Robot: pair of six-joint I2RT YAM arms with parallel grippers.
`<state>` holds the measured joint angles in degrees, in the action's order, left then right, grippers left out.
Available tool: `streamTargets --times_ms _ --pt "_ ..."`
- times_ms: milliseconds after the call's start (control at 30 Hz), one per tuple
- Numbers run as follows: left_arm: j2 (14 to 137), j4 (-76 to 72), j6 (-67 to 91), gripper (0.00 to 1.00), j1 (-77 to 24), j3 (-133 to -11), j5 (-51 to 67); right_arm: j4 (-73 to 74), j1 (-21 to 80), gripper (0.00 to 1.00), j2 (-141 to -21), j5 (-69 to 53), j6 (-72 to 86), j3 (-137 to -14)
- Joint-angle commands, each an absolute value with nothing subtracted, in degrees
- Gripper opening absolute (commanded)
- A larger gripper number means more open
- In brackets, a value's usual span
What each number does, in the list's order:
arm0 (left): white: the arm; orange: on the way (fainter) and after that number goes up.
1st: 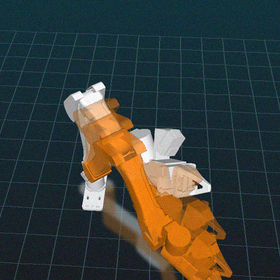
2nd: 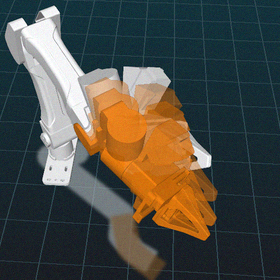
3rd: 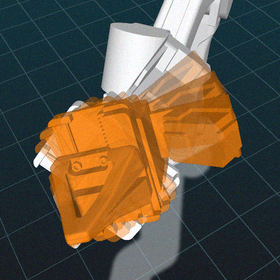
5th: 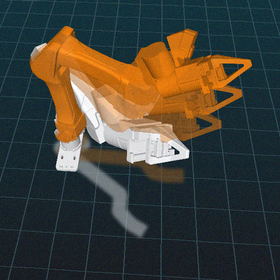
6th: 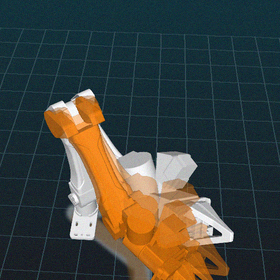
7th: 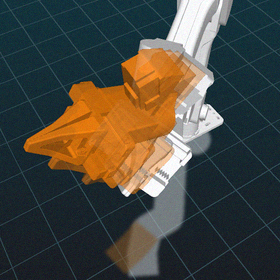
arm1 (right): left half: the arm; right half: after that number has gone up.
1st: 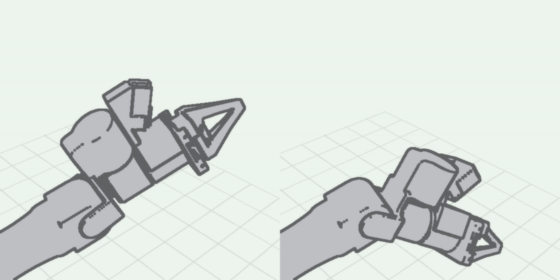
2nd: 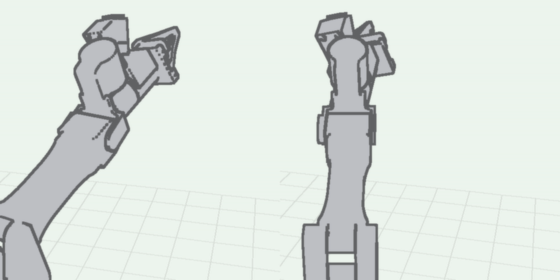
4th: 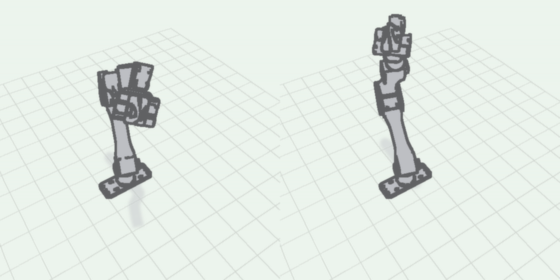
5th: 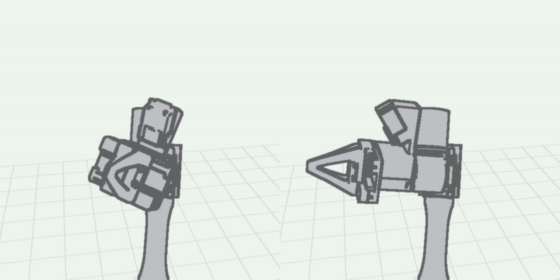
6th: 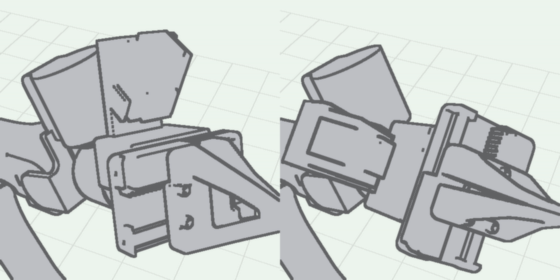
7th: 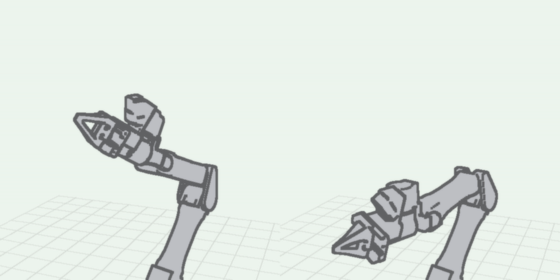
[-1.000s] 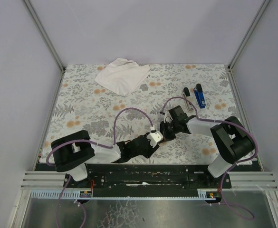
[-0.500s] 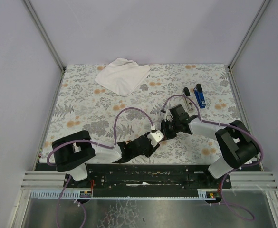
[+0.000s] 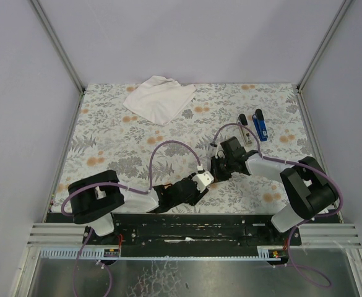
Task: Load the staples into the stapler
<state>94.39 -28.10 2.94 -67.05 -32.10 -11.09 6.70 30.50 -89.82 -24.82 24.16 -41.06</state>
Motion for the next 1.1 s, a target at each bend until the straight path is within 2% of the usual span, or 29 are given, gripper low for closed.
streamTargets --times_ms 0,600,1067 --pt "95.36 -24.34 2.93 0.42 -68.02 -32.53 -11.75 5.67 30.59 0.0 -88.22 -20.19 23.24 -42.75" --pt "94.8 -23.53 5.48 0.41 -68.03 -31.38 -16.43 7.93 30.52 0.0 -92.71 -14.64 19.42 -48.56" --pt "94.02 -23.21 5.78 0.41 -68.18 -30.69 -16.94 8.41 29.33 0.0 -92.9 -13.63 18.93 -48.27"
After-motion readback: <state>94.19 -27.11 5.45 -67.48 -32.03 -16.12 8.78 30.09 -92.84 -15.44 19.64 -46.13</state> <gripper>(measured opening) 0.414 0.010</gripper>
